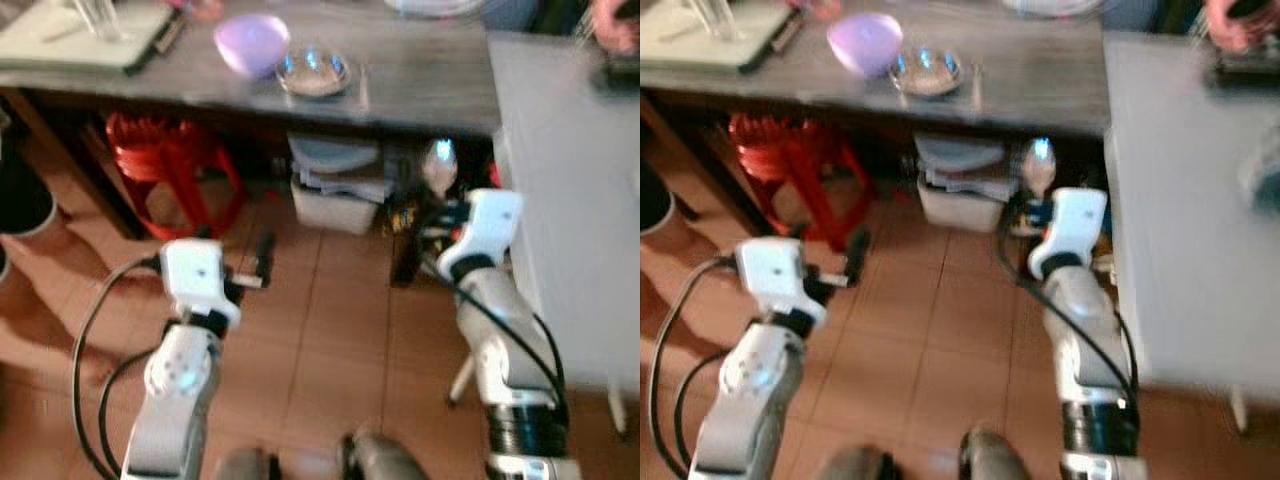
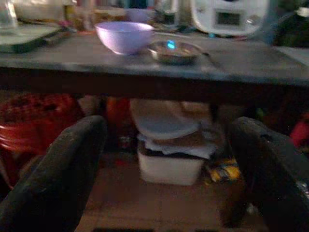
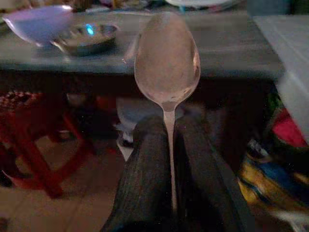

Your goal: Setting the table

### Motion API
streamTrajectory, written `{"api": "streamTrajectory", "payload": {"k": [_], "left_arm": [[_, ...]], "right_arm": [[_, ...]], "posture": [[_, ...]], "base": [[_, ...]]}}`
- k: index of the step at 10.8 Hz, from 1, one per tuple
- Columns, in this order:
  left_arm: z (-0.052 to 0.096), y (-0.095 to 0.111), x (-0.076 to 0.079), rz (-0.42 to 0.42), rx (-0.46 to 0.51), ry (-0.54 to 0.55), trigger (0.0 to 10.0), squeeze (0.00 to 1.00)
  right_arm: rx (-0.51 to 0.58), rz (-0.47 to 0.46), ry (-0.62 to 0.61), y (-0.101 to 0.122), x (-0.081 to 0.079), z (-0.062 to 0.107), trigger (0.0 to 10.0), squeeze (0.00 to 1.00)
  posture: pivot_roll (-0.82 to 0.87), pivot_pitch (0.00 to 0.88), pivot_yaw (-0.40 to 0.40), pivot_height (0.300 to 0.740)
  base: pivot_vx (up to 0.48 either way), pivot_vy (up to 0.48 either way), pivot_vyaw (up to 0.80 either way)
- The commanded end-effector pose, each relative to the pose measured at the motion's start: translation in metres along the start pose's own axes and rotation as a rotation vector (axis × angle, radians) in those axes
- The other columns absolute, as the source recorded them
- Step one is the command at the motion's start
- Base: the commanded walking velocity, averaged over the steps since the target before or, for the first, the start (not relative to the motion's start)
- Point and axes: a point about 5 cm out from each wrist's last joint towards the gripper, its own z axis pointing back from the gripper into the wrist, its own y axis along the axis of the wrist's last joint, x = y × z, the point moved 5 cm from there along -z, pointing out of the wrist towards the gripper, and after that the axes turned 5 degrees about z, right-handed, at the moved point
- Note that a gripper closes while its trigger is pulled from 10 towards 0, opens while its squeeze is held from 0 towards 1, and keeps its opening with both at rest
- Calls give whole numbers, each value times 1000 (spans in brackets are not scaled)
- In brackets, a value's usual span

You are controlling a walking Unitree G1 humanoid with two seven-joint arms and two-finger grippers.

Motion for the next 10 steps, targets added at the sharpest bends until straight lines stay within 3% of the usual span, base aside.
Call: {"api": "streamTrajectory", "payload": {"k": [1, 5, 8, 10], "left_arm": [[2, 2, -3, -7, 8, 2, 10000, 0], [4, -3, 6, 4, -7, -30, 10000, 0], [5, 0, 11, -4, 5, -59, 10000, 0], [8, -2, 13, -1, -3, -67, 10000, 0]], "right_arm": [[24, -6, 26, 5, -10, -1, 10000, 0], [29, -20, 0, 4, -5, 0, 10000, 0], [29, -19, -11, 5, -5, -2, 10000, 0], [21, -21, -11, 1, -8, -2, 10000, 0]], "posture": [[46, 152, 12, 740], [38, 128, 20, 740], [44, 136, 19, 740], [52, 146, 22, 740]], "base": [[480, 0, 0], [472, 0, 0], [460, 0, -673], [459, 0, 0]]}}
